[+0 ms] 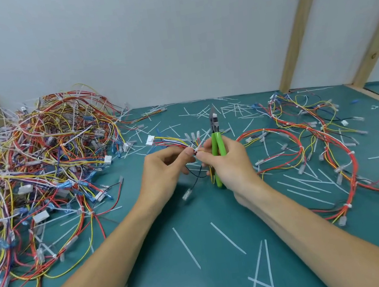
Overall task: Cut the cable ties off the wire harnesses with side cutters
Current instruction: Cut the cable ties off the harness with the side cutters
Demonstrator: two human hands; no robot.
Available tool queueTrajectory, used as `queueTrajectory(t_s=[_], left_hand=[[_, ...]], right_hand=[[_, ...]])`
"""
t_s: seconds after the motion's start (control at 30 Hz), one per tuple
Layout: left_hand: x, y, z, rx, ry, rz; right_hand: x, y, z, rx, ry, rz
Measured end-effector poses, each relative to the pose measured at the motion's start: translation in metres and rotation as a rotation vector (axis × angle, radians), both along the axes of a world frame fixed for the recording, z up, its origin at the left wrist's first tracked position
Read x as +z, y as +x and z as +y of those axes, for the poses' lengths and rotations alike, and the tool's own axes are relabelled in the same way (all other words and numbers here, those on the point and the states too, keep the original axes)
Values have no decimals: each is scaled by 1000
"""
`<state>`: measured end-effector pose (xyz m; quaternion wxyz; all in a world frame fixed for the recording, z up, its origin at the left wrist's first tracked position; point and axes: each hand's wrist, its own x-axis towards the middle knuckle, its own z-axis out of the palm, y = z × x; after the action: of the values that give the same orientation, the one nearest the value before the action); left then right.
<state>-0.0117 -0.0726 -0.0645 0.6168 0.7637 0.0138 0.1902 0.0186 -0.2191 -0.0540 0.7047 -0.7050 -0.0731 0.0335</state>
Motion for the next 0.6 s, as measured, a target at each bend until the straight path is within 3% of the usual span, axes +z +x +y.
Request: queueTrajectory(t_s=[0.13, 0.3, 0.47, 0.6], left_hand=[[0, 1, 2, 17, -138, 47], [5, 1, 4, 41, -266, 123], [6, 0, 4, 87, -301, 134], [7, 1, 6, 93, -239, 83]], right_hand=[[9, -3, -6, 95, 32, 22], [17, -3, -9, 157, -80, -67], [18, -6, -10, 205, -119, -48], [20, -6, -13, -49, -259, -371]])
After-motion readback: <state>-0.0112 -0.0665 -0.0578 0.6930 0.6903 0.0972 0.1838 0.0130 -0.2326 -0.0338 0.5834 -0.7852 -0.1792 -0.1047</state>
